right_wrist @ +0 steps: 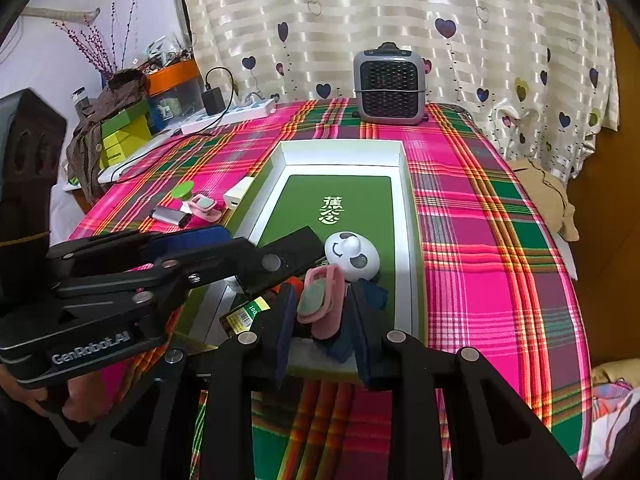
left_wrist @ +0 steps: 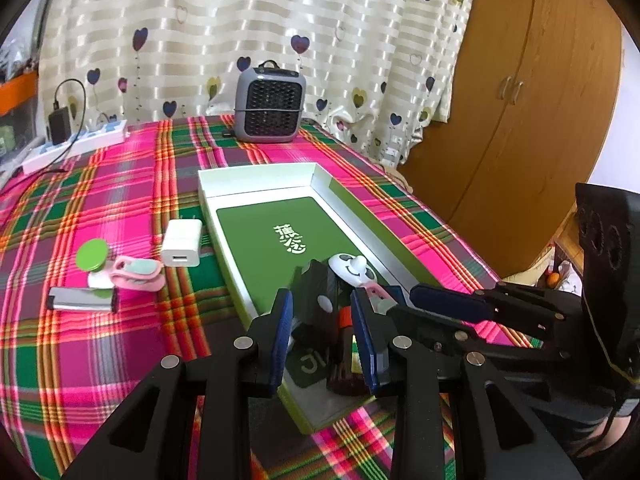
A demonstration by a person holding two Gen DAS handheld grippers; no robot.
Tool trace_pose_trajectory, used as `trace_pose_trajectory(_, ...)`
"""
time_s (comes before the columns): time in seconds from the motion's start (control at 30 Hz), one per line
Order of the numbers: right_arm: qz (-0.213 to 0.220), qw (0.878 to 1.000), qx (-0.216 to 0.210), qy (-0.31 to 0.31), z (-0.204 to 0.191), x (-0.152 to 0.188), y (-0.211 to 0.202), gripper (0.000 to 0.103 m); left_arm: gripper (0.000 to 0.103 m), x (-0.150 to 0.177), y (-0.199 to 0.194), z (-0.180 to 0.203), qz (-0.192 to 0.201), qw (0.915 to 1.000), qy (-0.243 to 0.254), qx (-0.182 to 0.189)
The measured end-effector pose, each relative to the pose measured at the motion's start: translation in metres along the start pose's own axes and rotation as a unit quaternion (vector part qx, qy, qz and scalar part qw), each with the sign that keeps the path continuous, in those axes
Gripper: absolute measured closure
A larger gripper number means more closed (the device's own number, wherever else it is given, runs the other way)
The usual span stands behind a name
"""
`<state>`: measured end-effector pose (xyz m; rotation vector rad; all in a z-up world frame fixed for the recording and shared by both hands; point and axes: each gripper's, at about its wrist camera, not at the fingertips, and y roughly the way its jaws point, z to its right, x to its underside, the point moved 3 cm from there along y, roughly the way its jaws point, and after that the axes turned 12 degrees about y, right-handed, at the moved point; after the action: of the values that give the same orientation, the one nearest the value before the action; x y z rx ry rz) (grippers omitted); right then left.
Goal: Organize rigid objects
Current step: 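Lower the pink clip into the box with the right gripper while the left lowers the black clip there, then open both grippers and withdraw them from the green box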
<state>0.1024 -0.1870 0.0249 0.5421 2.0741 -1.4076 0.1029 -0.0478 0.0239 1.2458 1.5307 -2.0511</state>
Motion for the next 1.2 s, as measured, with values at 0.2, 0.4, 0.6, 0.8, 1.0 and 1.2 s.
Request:
trace_pose_trajectory(0.2, 0.002, 1.0, 0.002, -0.004, -0.006, 0.001, -0.005, 0.075, 0.074, 0.009, -0.014, -0.003, 0.003, 0.9999, -0.004, -0.01)
trace_pose_trajectory(0.4, 0.005, 1.0, -0.002, -0.012, -0.014, 0.001, -0.009, 0.075, 0.074, 0.019, -0.027, -0.011, 0.008, 0.9996, -0.016, -0.024)
trace_pose_trajectory(0.6, 0.006, 1.0, -0.005, -0.019, -0.021, 0.004, -0.012, 0.075, 0.074, 0.03, -0.034, -0.017, 0.005, 0.9992, -0.026, -0.03)
trace_pose_trajectory(0.8, 0.008, 1.0, -0.01, -0.029, -0.029, 0.005, -0.015, 0.075, 0.074, 0.036, -0.037, -0.021, 0.001, 0.9989, -0.031, -0.034)
trace_pose_trajectory(1.0, 0.009, 0.999, -0.014, -0.034, -0.033, 0.005, -0.017, 0.075, 0.074, 0.038, -0.041, -0.025, 0.002, 0.9986, -0.035, -0.039)
trace_pose_trajectory(1.2, 0.008, 0.999, -0.019, -0.04, -0.038, 0.006, -0.016, 0.075, 0.074, 0.04, -0.044, -0.027, 0.002, 0.9984, -0.037, -0.042)
